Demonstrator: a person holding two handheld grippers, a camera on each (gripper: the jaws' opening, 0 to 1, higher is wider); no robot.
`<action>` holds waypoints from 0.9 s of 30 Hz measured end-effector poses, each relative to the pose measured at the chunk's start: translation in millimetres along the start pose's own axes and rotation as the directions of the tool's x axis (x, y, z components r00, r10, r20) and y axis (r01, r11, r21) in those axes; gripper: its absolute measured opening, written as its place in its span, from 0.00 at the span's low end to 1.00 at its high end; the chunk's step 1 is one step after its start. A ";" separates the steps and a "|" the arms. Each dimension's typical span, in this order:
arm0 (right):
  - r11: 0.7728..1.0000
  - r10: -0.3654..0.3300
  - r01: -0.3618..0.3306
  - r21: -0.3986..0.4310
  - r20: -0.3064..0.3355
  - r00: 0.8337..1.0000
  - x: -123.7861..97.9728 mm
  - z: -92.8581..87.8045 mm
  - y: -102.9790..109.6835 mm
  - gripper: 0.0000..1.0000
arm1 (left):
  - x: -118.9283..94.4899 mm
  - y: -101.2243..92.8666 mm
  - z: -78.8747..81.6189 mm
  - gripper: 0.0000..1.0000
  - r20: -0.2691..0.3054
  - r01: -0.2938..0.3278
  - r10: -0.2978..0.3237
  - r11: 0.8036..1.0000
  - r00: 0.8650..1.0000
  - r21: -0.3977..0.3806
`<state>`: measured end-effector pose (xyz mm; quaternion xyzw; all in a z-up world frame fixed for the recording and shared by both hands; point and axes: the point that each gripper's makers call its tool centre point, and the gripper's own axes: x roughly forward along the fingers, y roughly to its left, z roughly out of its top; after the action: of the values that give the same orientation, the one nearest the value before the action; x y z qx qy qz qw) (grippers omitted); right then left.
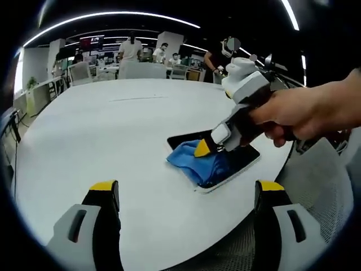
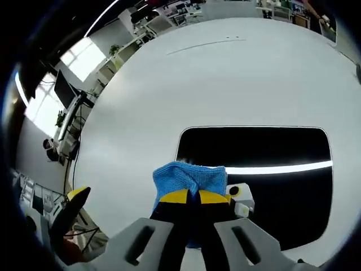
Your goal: Wipe the mirror surface with the cleaning cloth until all visible marks leave the cleaned area.
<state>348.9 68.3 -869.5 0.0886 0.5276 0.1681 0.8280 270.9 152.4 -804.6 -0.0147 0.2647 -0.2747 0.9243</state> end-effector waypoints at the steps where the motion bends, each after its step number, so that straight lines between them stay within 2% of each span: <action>1: 1.000 -0.003 0.003 -0.004 0.001 1.000 1.6 3.1 -0.9 0.00 | 0.0 0.0 0.3 0.99 0.002 -0.001 0.001 1.000 1.000 0.000; 10: 1.000 -0.010 0.010 -0.028 0.009 1.000 14.7 25.0 -4.9 0.00 | -0.4 3.3 1.2 0.99 0.006 -0.013 0.013 1.000 1.000 -0.006; 15: 0.999 -0.014 0.014 -0.039 0.010 1.000 17.6 32.6 -5.1 0.00 | -0.4 4.7 0.2 0.98 0.003 -0.017 0.017 1.000 1.000 -0.012; 18: 0.996 -0.032 0.033 -0.086 0.010 0.999 18.7 36.0 -5.0 0.00 | -0.3 5.1 0.5 0.97 0.004 -0.016 0.016 1.000 1.000 -0.014; 24: 0.996 -0.034 0.035 -0.085 0.019 0.999 20.9 45.1 -4.9 0.00 | 0.9 4.5 -1.6 0.99 -0.010 -0.014 0.014 1.000 1.000 -0.015; 27: 0.995 -0.035 0.037 -0.096 0.018 0.999 23.6 51.9 -5.7 0.00 | 0.5 6.4 0.1 0.99 0.001 -0.022 0.022 1.000 1.000 -0.017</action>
<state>406.0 73.4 -869.1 0.0404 0.5135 0.1776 0.8385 274.5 157.6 -805.8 -0.0198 0.2667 -0.2624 0.9272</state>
